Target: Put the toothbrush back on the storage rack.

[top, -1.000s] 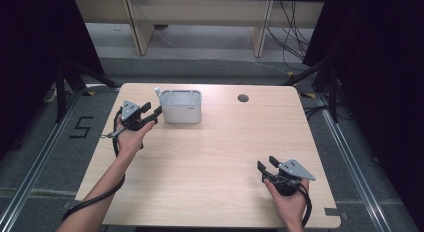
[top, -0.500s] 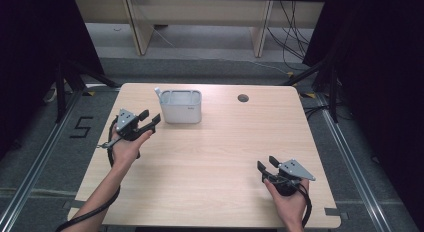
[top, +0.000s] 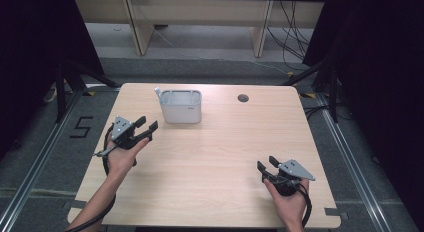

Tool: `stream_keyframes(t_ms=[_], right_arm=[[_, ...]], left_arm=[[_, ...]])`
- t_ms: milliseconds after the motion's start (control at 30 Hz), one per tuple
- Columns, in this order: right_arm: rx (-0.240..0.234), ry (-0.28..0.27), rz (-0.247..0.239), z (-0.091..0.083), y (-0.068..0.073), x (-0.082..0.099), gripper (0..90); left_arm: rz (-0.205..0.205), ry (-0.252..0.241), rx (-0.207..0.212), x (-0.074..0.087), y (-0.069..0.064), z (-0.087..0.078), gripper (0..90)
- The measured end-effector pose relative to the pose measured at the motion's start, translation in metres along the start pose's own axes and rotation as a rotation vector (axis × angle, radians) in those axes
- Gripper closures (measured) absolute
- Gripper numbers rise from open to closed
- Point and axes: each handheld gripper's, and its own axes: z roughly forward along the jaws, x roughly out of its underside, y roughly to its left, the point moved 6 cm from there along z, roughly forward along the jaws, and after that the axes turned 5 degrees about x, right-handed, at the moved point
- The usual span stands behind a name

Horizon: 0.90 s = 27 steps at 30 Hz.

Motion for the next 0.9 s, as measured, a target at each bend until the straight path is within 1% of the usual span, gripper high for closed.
stream_keyframes(t_ms=[133, 200, 333, 367, 400, 433, 467, 500, 533, 567, 600, 633, 667, 700, 733, 800, 867, 900], right_arm=[[-0.004, 0.006, 0.009, 0.0, 0.001, 0.0, 48.6], [0.006, 0.007, -0.004, -0.001, 0.0, 0.0, 48.6], [0.005, 0.005, -0.003, -0.001, 0.0, 0.0, 48.6], [-0.006, 0.018, 0.02, -0.001, 0.002, 0.001, 48.6], [-0.006, 0.018, 0.02, -0.001, 0.002, 0.001, 48.6], [0.002, 0.008, 0.0, -0.001, 0.0, 0.0, 48.5], [-0.005, 0.018, 0.019, -0.001, 0.002, 0.001, 48.6], [0.003, 0.009, 0.0, -0.001, 0.0, 0.0, 48.6], [-0.011, 0.016, 0.018, -0.001, 0.002, 0.001, 48.6], [-0.003, 0.011, 0.006, -0.001, 0.001, 0.001, 48.6], [-0.003, 0.011, 0.006, -0.001, 0.001, 0.001, 48.6], [-0.006, 0.017, 0.01, -0.001, 0.001, 0.001, 48.6], [-0.006, 0.017, 0.01, -0.001, 0.001, 0.001, 48.6], [-0.001, 0.015, 0.017, -0.001, 0.002, 0.001, 48.5], [0.013, 0.005, -0.003, -0.001, 0.0, 0.0, 48.5], [0.005, 0.014, -0.003, -0.001, 0.0, 0.001, 48.5], [0.005, 0.014, -0.004, -0.001, 0.0, 0.001, 48.6], [0.008, 0.015, -0.003, -0.001, 0.0, 0.001, 48.5]], left_arm=[[0.002, -0.004, 0.006, 0.002, -0.001, -0.005, 45.1], [-0.001, 0.005, 0.002, 0.004, -0.002, -0.01, 45.1], [-0.002, 0.003, 0.002, 0.007, -0.001, -0.013, 45.0], [-0.001, 0.004, 0.001, 0.008, -0.001, -0.016, 45.0], [-0.001, 0.004, 0.001, 0.008, -0.001, -0.016, 45.0], [-0.005, 0.0, 0.002, 0.009, -0.001, -0.017, 45.0], [-0.006, -0.009, 0.004, 0.01, -0.001, -0.019, 45.0], [-0.008, 0.002, -0.003, 0.012, -0.001, -0.021, 45.0], [-0.005, -0.009, 0.0, 0.015, -0.001, -0.024, 45.0], [-0.001, -0.002, -0.001, 0.017, -0.002, -0.026, 45.0], [-0.001, -0.002, -0.001, 0.017, -0.002, -0.026, 45.0], [-0.001, 0.009, -0.008, 0.022, -0.002, -0.031, 45.0], [-0.001, 0.009, -0.008, 0.022, -0.002, -0.031, 45.0], [0.006, 0.014, -0.011, 0.026, -0.003, -0.034, 45.1], [0.006, 0.014, -0.011, 0.026, -0.003, -0.034, 45.1], [0.011, 0.018, -0.009, 0.032, -0.003, -0.038, 45.0], [0.011, 0.014, -0.01, 0.034, -0.003, -0.039, 45.0], [0.012, 0.022, -0.015, 0.038, -0.003, -0.042, 45.0]])
